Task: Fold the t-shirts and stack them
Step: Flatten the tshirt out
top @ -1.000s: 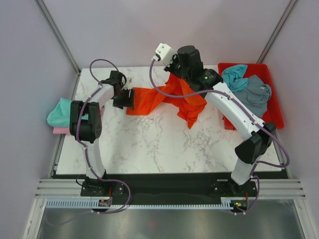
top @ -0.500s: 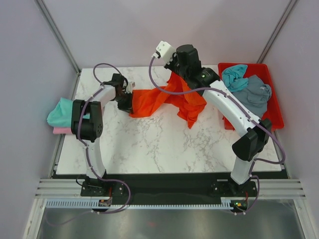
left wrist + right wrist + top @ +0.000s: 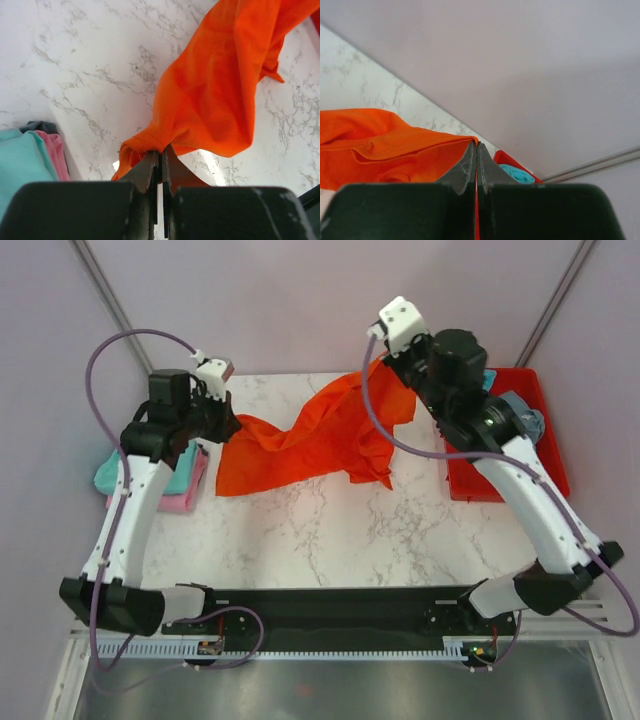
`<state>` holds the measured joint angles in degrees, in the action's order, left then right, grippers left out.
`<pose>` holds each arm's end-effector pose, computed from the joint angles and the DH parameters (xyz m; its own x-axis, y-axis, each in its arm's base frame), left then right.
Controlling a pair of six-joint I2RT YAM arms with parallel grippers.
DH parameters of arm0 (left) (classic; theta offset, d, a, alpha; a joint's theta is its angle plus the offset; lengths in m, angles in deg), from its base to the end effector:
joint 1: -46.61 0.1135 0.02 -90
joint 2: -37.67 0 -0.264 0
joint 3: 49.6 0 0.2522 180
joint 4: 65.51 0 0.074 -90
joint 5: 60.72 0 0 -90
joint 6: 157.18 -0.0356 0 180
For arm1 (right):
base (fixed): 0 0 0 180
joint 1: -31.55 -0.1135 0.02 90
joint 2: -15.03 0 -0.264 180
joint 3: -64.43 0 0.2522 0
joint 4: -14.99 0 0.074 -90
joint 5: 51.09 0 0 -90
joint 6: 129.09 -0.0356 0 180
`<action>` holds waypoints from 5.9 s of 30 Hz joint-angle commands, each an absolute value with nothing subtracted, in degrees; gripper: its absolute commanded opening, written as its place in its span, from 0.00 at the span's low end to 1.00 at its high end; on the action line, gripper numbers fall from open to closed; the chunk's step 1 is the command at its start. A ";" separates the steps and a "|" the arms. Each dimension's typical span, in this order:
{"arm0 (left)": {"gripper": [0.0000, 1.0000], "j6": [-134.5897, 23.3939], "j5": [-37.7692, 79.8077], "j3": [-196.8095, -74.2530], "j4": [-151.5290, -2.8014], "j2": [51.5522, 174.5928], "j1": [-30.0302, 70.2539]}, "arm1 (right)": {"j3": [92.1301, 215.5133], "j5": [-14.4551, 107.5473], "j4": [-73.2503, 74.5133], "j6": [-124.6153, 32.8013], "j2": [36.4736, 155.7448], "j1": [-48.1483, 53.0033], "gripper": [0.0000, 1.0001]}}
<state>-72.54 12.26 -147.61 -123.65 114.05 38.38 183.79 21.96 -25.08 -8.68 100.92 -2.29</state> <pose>0.2747 -0.0503 0.3988 -0.5517 0.1701 -0.8165 0.4231 0.9007 -0.0983 0.2706 0.1689 0.5035 0.0655 -0.5390 -0.8397 -0.3003 0.7919 -0.5317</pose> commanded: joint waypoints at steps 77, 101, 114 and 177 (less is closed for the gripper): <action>0.55 -61.29 0.19 -161.88 -121.10 160.62 44.41 | 172.93 32.75 -0.09 -26.61 127.79 13.45 0.00; 0.49 -62.69 2.47 -163.56 -121.37 162.56 44.59 | 173.64 32.84 -0.18 -26.79 129.02 13.45 0.00; 0.15 -63.31 2.56 -162.94 -121.46 161.94 44.50 | 173.90 33.02 -0.09 -27.14 129.37 13.45 0.00; 0.02 -73.24 9.51 -177.17 -130.42 91.19 45.20 | 195.23 41.80 -34.37 -34.87 67.32 19.33 0.00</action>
<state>-71.78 8.31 -173.95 -130.18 89.43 44.66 190.04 40.62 -34.89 -33.49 65.35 18.39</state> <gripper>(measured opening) 0.028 0.009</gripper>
